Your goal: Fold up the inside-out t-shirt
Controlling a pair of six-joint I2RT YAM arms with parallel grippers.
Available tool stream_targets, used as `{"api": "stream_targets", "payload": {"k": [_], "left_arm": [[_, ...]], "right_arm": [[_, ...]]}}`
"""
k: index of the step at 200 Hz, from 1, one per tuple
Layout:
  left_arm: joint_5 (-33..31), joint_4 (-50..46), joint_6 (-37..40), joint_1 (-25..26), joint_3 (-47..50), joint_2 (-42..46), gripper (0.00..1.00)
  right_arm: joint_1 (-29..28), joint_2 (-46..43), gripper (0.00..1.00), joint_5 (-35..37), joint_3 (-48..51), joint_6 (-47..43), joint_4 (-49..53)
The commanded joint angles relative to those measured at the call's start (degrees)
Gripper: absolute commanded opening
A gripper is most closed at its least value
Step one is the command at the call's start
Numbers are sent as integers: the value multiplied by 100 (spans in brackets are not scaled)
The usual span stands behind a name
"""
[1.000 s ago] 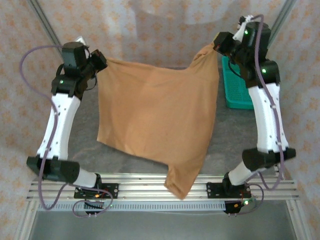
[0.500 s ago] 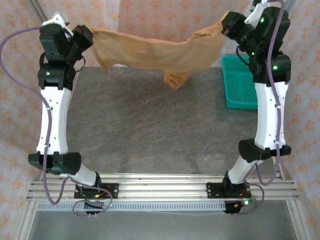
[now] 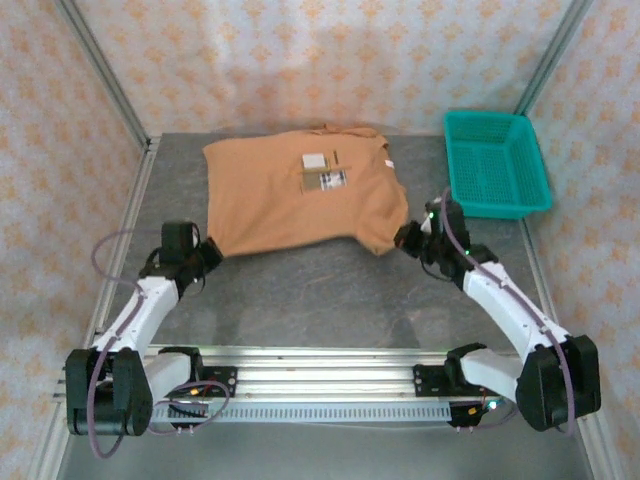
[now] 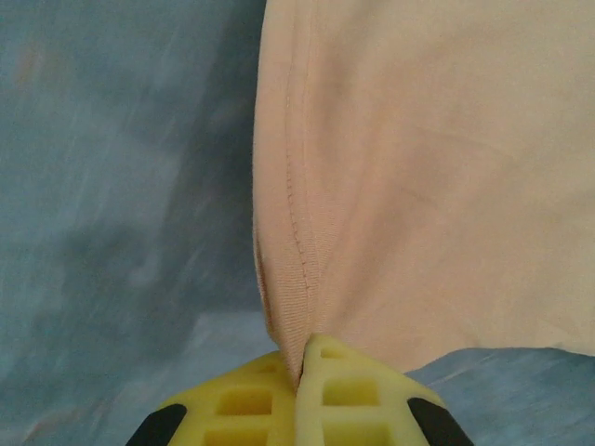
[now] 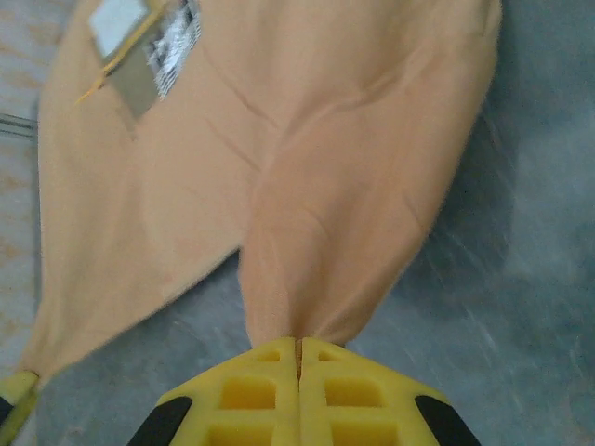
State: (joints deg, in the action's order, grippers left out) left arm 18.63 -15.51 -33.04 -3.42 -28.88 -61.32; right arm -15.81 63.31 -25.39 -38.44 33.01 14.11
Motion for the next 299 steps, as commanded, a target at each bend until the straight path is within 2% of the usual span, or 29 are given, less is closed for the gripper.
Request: {"api": "stream_targets", "payload": {"k": [1,28,80,155,192,212,226,231,246,262,270,277,299], "left_arm": [[-159,515,-238,-31,373,129,0],[-130,200,-295,-18,472,72,0],[-333,-731,-98,-14,167,363,0],[-415,-1510,-596,-1,316,1069,0],[-1214,-2398,-1196,61,296,1849,0],[-1652,-2816,-1562,61,336,2513,0],[-1739,-2971,-1772,61,432,3038,0],[-1755,-2999,-1822,69,473,3218,5],[-1801,-3095,-1983,70,567,3641,29],[-1741,-3090,-2037,70,629,3864,30],[-1761,-3090,-2046,70,623,3899,34],[-1790,-3090,-2029,65,581,3892,37],[-1887,-3029,-1797,70,219,3688,38]], "right_arm": [[-110,-38,0,-99,593,552,-1068],[-262,-138,0,-126,1054,698,-1088],[-291,-1221,0,69,1115,610,-165],[-308,-1665,1,-307,1611,969,-13],[-361,-2209,2,-433,1945,1248,338],[-362,-2620,2,-410,2129,1369,691],[-369,-2951,6,-398,2237,1480,890],[-367,-3051,6,-405,2279,1524,941],[-372,-3307,8,-494,2424,1668,1006],[-373,-3516,10,-609,2517,1741,1102],[-378,-3613,15,-676,2530,1746,1175],[-371,-3700,26,-721,2524,1737,1296],[-379,-4072,36,-718,2369,1576,1807]]}}
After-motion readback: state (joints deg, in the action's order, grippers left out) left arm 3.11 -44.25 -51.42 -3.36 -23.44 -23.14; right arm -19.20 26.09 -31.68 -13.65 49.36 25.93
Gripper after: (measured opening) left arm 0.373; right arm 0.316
